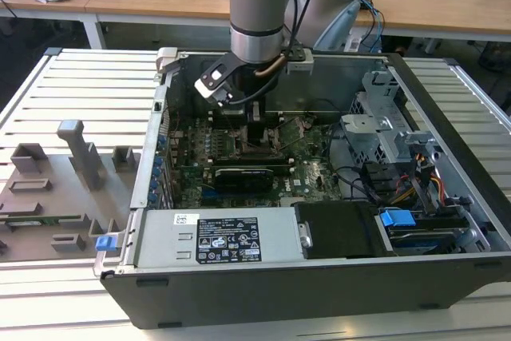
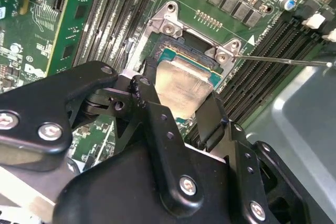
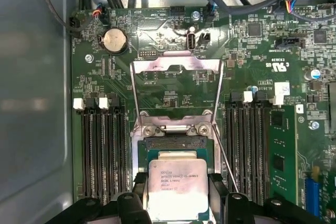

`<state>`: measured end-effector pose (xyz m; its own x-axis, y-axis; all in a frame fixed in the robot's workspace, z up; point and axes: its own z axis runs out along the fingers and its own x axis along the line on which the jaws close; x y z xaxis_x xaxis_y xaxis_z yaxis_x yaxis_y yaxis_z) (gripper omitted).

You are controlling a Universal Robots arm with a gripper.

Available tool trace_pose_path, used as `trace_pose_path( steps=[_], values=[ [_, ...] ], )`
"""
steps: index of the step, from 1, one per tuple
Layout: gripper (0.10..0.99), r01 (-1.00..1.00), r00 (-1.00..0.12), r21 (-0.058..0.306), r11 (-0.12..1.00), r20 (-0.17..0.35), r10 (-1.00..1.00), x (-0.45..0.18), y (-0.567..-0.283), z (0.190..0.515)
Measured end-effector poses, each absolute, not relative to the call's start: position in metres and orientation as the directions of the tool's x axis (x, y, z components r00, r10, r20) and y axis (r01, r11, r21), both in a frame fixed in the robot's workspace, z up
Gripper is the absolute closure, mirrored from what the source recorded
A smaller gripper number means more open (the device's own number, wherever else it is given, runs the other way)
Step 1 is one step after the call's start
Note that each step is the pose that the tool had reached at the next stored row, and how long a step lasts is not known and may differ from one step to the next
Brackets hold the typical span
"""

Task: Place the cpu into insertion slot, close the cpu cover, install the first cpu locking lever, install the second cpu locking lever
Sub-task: 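Place the cpu into insertion slot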

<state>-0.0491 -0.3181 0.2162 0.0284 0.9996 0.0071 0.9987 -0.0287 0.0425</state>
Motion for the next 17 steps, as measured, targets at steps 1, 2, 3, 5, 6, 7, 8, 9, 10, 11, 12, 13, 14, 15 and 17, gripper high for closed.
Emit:
trace_pose_path(
  steps=[1, 2, 3, 5, 6, 7, 8, 9, 10, 11, 12, 13, 14, 15, 17],
  values=[
    [0.545, 0.999, 0.028, 0.043, -0.028, 0.007, 1.0, -0.049, -0.318, 0.214],
    [0.545, 0.999, 0.027, 0.043, -0.027, 0.007, 1.0, -0.049, -0.318, 0.212],
    [0.545, 0.999, 0.026, 0.043, -0.027, 0.007, 1.0, -0.049, -0.319, 0.21],
    [0.545, 0.999, 0.026, 0.043, -0.026, 0.006, 1.0, -0.049, -0.319, 0.208],
    [0.545, 0.999, 0.025, 0.043, -0.025, 0.006, 1.0, -0.048, -0.319, 0.207],
    [0.545, 0.999, 0.024, 0.043, -0.024, 0.006, 1.0, -0.048, -0.319, 0.206],
    [0.545, 0.999, 0.024, 0.043, -0.024, 0.006, 1.0, -0.047, -0.319, 0.205],
    [0.545, 0.999, 0.024, 0.043, -0.024, 0.006, 1.0, -0.047, -0.319, 0.204],
    [0.545, 0.999, 0.024, 0.043, -0.024, 0.006, 1.0, -0.047, -0.319, 0.203],
    [0.545, 0.999, 0.024, 0.043, -0.024, 0.006, 1.0, -0.047, -0.319, 0.202],
    [0.545, 0.999, 0.024, 0.043, -0.024, 0.006, 1.0, -0.046, -0.319, 0.201],
    [0.545, 0.999, 0.024, 0.043, -0.024, 0.006, 1.0, -0.046, -0.319, 0.201],
    [0.545, 0.999, 0.024, 0.042, -0.024, 0.005, 1.0, -0.046, -0.319, 0.2],
    [0.545, 0.999, 0.024, 0.042, -0.024, 0.005, 1.0, -0.046, -0.319, 0.2],
    [0.545, 0.999, 0.024, 0.042, -0.024, 0.005, 1.0, -0.046, -0.319, 0.2]
  ],
)
